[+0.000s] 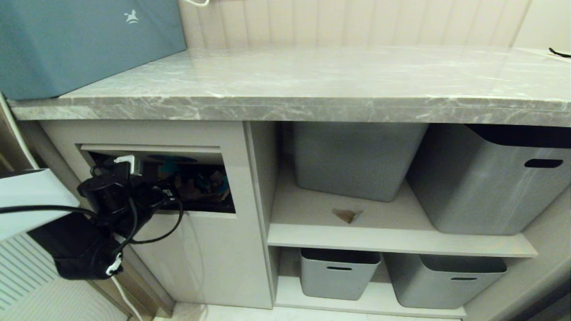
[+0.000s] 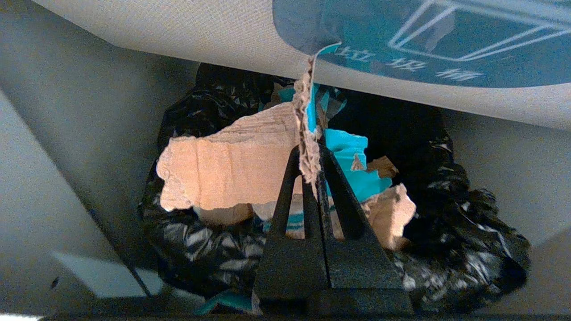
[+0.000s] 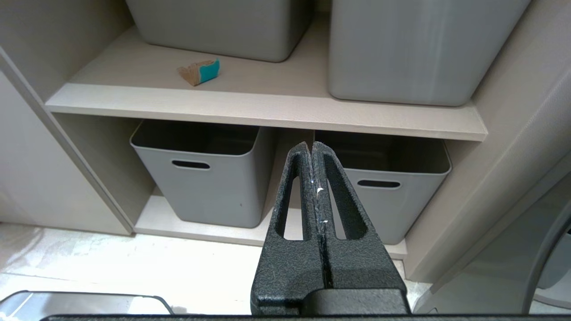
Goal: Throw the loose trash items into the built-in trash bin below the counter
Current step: Put the garbage in the trash can
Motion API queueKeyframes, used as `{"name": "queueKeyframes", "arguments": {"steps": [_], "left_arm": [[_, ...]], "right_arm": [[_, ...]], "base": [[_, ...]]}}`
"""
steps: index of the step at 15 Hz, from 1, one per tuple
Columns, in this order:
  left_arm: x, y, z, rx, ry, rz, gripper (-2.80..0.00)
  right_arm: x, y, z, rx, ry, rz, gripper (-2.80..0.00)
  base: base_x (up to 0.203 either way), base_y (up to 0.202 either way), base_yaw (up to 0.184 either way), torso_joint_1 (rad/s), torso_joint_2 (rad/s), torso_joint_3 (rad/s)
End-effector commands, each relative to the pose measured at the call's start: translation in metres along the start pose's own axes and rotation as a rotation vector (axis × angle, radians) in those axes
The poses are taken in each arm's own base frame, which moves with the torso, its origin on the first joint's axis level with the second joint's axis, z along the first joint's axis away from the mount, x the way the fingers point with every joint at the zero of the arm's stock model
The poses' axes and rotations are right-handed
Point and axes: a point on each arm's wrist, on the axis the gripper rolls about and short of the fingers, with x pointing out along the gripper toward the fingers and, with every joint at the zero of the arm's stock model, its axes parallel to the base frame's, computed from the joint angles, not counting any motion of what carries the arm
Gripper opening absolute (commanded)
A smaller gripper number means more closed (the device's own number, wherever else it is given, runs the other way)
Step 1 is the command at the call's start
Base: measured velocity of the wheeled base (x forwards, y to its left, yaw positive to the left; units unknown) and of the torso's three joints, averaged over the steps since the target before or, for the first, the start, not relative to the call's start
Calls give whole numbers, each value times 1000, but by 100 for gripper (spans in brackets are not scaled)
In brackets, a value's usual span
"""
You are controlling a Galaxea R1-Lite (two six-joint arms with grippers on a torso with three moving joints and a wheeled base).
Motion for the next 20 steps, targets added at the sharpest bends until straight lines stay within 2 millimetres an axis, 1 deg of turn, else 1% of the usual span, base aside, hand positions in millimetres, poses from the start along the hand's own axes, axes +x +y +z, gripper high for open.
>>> {"name": "queueKeyframes", "arguments": {"steps": [1,2,9,11,14,16,18,20], "left_arm": [[6,0,-4,0,-4,-5,-280],[6,-2,-4,-1,-6,-9,0],[13,-10,-7,-4,-12,-27,0],[16,-12,-4,-1,-30,-31,0],[10,-14,-2,-4,-27,-14,0],[-4,-16,6,-4,-26,-11,0],[-32,-18,16,-4,-9,-6,0],[-65,-20,19,-8,31,1,0]], "right_arm": [[0,0,0,0,-3,1,-280],[0,0,0,0,-2,2,-280],[0,0,0,0,-2,1,-280],[0,0,0,0,-2,1,-280],[0,0,0,0,-2,1,-280],[0,0,0,0,-2,1,-280],[0,0,0,0,-2,1,-280],[0,0,0,0,-3,1,-280]], "base": [[0,0,0,0,0,0],[0,0,0,0,0,0],[0,0,0,0,0,0],[0,0,0,0,0,0],[0,0,0,0,0,0],[0,0,0,0,0,0],[0,0,0,0,0,0],[0,0,0,0,0,0]]}}
